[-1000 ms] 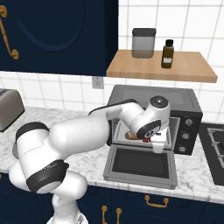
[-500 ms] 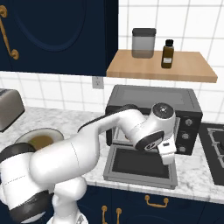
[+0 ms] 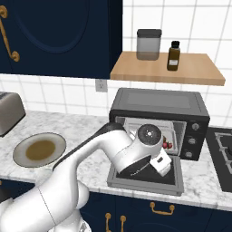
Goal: Pick up the kebab skewer and baguette bread, and place them inside the toaster oven. Close the toaster oven door and start by setting the timer.
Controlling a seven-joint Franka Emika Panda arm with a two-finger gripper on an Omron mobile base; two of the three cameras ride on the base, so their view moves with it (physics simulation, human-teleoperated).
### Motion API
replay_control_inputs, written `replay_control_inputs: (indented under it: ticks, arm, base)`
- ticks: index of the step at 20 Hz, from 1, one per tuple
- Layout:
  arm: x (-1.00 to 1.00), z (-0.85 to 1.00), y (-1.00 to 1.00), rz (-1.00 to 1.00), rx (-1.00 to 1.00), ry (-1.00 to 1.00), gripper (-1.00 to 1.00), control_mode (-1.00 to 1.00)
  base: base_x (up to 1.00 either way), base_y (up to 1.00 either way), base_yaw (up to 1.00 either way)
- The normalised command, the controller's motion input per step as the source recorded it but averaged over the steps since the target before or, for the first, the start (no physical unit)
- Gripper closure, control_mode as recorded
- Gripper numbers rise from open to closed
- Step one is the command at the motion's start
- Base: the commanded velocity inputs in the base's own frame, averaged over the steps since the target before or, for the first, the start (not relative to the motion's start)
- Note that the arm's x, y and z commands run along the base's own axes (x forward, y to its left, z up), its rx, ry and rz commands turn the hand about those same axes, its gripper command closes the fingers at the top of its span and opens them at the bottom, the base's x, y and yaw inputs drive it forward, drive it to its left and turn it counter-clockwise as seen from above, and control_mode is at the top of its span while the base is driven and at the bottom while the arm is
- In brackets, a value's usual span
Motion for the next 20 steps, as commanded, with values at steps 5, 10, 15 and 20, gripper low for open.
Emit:
replay_control_inputs:
  ticks: [5,10,15,20]
  arm:
    - [-0.02,0.23,0.21,0.41,-0.14,-0.07,-1.00,-1.00]
    - [-0.03,0.13,-0.03,0.31,-0.14,-0.13,-1.00,-1.00]
    - [0.00,0.00,0.00,0.19,-0.14,-0.11,-1.00,-1.00]
    - [0.08,0.00,0.00,0.00,-0.05,-0.01,-1.00,-1.00]
  base:
    - [0.00,0.00,0.00]
    - [0.00,0.00,0.00]
    - [0.00,0.00,0.00]
    - [0.00,0.00,0.00]
